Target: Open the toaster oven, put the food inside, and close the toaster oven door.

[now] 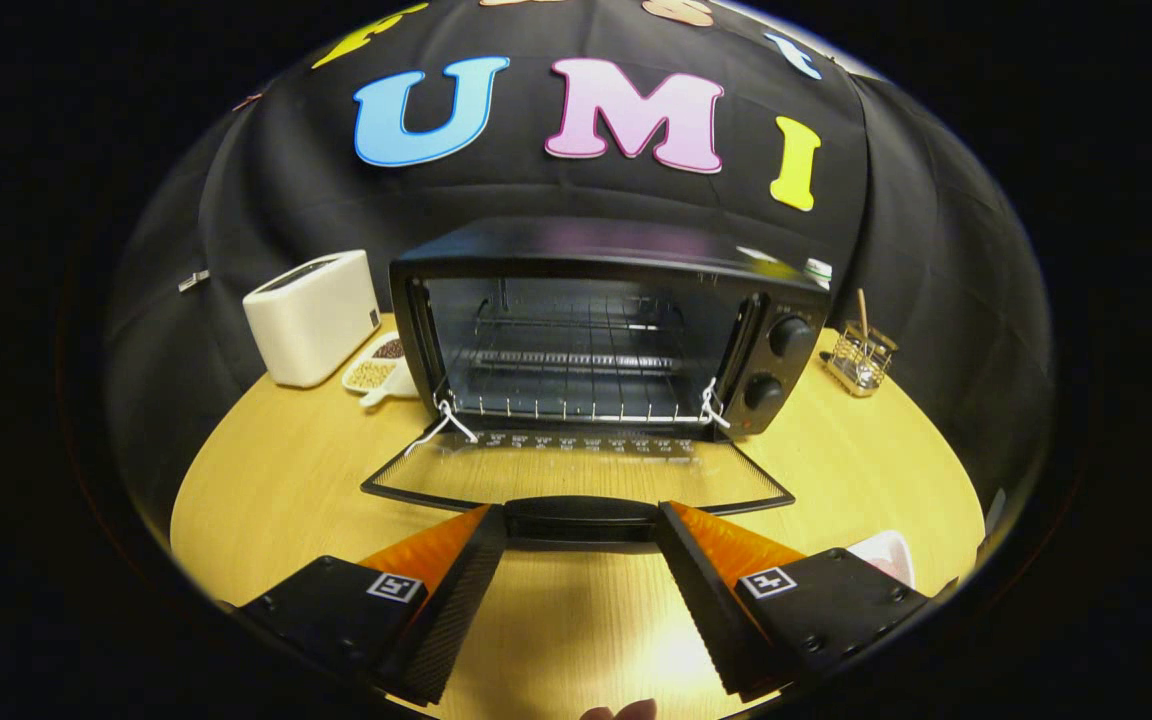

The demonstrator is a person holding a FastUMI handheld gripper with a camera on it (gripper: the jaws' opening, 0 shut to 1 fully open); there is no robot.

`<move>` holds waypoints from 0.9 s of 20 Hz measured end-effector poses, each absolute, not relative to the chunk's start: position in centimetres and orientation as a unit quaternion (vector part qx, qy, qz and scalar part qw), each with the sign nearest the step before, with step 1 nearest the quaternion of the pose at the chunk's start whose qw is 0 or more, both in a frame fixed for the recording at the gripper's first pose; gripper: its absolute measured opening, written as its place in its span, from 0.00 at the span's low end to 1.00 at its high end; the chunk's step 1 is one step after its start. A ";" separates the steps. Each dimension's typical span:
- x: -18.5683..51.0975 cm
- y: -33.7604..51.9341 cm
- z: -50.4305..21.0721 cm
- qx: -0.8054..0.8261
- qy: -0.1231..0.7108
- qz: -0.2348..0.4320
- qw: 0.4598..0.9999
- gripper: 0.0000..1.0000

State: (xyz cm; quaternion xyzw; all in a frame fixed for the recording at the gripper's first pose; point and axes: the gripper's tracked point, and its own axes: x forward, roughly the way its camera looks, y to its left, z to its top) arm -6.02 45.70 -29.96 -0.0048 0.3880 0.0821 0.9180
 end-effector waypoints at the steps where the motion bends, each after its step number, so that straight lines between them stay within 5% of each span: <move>1: -6.3 45.5 -30.7 -0.010 0.398 0.083 0.913 0.99; 8: -8.6 45.9 -33.5 -0.001 0.460 0.100 0.882 0.97; 18: -10.6 35.5 -24.5 0.044 0.464 0.158 0.871 0.99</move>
